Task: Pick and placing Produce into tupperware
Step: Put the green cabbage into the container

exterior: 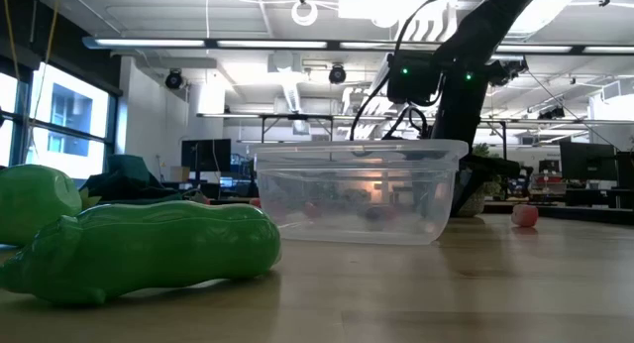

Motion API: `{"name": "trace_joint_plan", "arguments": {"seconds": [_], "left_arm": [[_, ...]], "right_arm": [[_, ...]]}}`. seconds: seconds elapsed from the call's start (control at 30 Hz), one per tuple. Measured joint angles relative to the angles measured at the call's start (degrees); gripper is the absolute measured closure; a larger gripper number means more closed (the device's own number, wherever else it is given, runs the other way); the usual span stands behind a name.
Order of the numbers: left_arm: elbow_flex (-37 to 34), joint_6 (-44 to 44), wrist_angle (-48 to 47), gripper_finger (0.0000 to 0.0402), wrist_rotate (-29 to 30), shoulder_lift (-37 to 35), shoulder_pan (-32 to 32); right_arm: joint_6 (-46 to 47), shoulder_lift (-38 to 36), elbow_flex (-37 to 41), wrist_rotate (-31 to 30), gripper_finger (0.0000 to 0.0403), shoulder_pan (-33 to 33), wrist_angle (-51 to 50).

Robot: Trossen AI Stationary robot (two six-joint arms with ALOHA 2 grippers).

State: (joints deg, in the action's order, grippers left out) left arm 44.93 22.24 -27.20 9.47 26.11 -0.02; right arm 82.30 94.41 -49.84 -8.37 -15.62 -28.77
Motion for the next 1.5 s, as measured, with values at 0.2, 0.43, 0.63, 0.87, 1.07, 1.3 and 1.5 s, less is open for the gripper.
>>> {"name": "trace_joint_plan", "arguments": {"seconds": [0.2,0.43,0.63,0.87,1.07,1.3,1.5], "left_arm": [[0.0,0.0,0.0,0.0401,0.0,0.0,-0.02],[0.0,0.0,0.02,0.0401,0.0,0.0,0.01],[0.0,0.0,0.02,0.0401,0.0,0.0,-0.02],[0.0,0.0,0.02,0.0401,0.0,0.0,-0.01],[0.0,0.0,0.02,0.0401,0.0,0.0,-0.02],[0.0,0.0,0.02,0.0401,0.02,0.0,0.0],[0.0,0.0,0.04,0.0401,0.02,0.0,-0.02]], "right_arm": [[4.55,0.0,0.0,-1.98,0.0164,0.7,-0.01],[10.09,0.0,0.0,-4.62,0.0164,1.06,-1.25],[18.32,0.0,0.0,-5.95,0.0164,1.01,-0.37],[19.48,0.0,0.0,-8.12,0.0164,1.01,2.14],[19.72,0.0,0.0,-8.45,0.0164,0.99,2.93],[22.72,0.0,0.0,-9.44,0.0164,0.99,4.25],[25.91,0.0,0.0,-13.45,0.0164,0.98,4.33]]}}
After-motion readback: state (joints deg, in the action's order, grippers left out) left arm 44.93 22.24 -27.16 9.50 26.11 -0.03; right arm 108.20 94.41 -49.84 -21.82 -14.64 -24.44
